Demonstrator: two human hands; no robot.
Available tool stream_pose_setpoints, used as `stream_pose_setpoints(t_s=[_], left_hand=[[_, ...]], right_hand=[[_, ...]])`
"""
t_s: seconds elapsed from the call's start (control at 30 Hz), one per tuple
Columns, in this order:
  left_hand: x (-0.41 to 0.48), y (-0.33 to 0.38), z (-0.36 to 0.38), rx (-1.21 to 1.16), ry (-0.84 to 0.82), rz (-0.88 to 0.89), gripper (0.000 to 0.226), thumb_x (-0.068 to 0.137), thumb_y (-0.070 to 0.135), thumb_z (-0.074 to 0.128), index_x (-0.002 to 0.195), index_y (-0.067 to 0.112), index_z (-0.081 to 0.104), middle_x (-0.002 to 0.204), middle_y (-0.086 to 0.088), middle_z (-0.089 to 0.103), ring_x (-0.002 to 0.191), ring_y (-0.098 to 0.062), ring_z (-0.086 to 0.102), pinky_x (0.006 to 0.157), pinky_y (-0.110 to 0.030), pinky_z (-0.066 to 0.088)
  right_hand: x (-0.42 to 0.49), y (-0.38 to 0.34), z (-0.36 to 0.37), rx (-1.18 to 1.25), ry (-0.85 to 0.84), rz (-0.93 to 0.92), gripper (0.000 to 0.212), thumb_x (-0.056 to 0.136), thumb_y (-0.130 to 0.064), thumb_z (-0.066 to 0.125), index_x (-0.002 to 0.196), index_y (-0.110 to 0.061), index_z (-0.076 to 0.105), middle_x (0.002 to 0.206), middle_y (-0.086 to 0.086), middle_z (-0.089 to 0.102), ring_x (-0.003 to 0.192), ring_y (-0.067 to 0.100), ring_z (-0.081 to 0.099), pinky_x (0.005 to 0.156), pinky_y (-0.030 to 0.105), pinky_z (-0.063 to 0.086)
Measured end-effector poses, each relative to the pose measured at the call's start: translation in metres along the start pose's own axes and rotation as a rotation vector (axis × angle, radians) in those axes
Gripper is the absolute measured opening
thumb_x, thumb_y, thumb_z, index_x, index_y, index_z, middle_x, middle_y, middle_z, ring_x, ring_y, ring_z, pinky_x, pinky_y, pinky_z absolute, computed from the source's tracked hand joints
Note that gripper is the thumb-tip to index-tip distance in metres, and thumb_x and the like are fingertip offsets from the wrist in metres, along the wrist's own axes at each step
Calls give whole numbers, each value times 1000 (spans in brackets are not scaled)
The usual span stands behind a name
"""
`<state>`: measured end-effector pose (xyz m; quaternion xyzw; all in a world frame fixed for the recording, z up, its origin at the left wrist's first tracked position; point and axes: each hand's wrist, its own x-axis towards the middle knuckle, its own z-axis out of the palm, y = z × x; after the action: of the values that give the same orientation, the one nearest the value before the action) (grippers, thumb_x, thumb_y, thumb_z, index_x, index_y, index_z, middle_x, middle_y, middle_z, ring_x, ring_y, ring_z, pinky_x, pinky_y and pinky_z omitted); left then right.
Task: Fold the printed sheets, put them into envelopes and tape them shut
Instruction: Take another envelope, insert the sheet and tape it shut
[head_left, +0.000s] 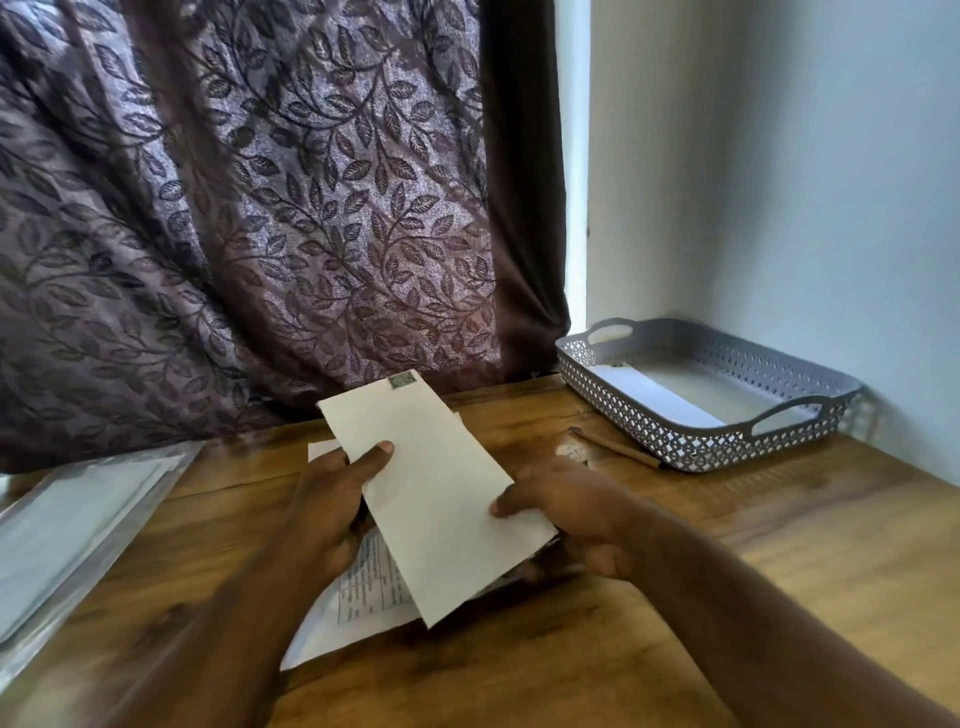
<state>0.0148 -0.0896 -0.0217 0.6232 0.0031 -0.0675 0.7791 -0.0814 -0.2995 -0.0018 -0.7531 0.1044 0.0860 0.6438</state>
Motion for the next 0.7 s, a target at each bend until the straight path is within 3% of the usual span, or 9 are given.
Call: stream_pose_setpoints(t_s=[0.03, 0.1, 0.2, 0.27, 0.4, 0.53, 0.63, 0.7], left_hand=[[1, 0, 1, -5, 9, 2, 17, 95, 18, 65, 112, 15, 66, 97, -4, 78, 96, -28, 71, 72, -40, 57], [0, -1, 3, -3, 21, 19, 17, 95, 18, 65, 112, 16, 67, 99, -3, 78, 97, -27, 72, 74, -40, 57], [-6, 0, 7, -4, 7, 57, 17, 95, 17, 64, 112, 16, 67, 104, -5, 77, 98, -27, 72, 75, -40, 58], [-12, 2, 14, -11, -42, 67, 18, 97, 19, 62, 114, 14, 67, 104, -6, 77, 98, -27, 72, 72, -38, 59], [-36, 6, 43, -29, -224, 46, 22, 101, 24, 55, 113, 11, 67, 103, -14, 77, 93, -31, 75, 68, -35, 63], [-48, -2, 81, 22, -360, 18, 21, 100, 8, 53, 117, 1, 62, 100, -22, 75, 90, -35, 74, 71, -35, 63], [-57, -16, 118, 64, -438, 7, 20, 98, -1, 53, 117, -4, 59, 97, -23, 75, 79, -31, 75, 68, -34, 63], [-67, -26, 148, 61, -509, -20, 17, 98, 0, 54, 114, -4, 59, 94, -22, 75, 72, -27, 74, 63, -32, 62]], right_hand=[[-2, 0, -3, 17, -3, 8, 8, 87, -8, 71, 82, -6, 65, 89, 16, 72, 76, 31, 72, 55, 38, 58], [-6, 2, -10, 18, -13, 25, 9, 89, -5, 69, 84, -6, 62, 96, 19, 70, 72, 30, 72, 49, 32, 53], [-8, 3, -16, 38, 42, -3, 9, 87, -4, 72, 87, -2, 63, 104, 23, 70, 79, 32, 74, 60, 43, 61], [-10, 4, -24, 24, 124, -47, 15, 85, -5, 73, 95, 2, 64, 105, 23, 72, 87, 37, 74, 69, 51, 62], [-29, -1, -57, 183, 323, -158, 14, 92, 1, 66, 105, 5, 65, 95, 22, 73, 54, 25, 70, 50, 31, 57], [-33, -7, -113, 181, 583, -262, 9, 93, -2, 66, 102, 1, 67, 86, 22, 74, 56, 27, 70, 68, 44, 62], [-36, -10, -153, 170, 716, -269, 12, 94, 5, 60, 105, 5, 64, 93, 25, 69, 50, 26, 69, 52, 32, 59], [-33, -10, -177, 148, 820, -257, 14, 89, 12, 55, 97, 8, 65, 85, 23, 66, 47, 28, 68, 56, 41, 63]])
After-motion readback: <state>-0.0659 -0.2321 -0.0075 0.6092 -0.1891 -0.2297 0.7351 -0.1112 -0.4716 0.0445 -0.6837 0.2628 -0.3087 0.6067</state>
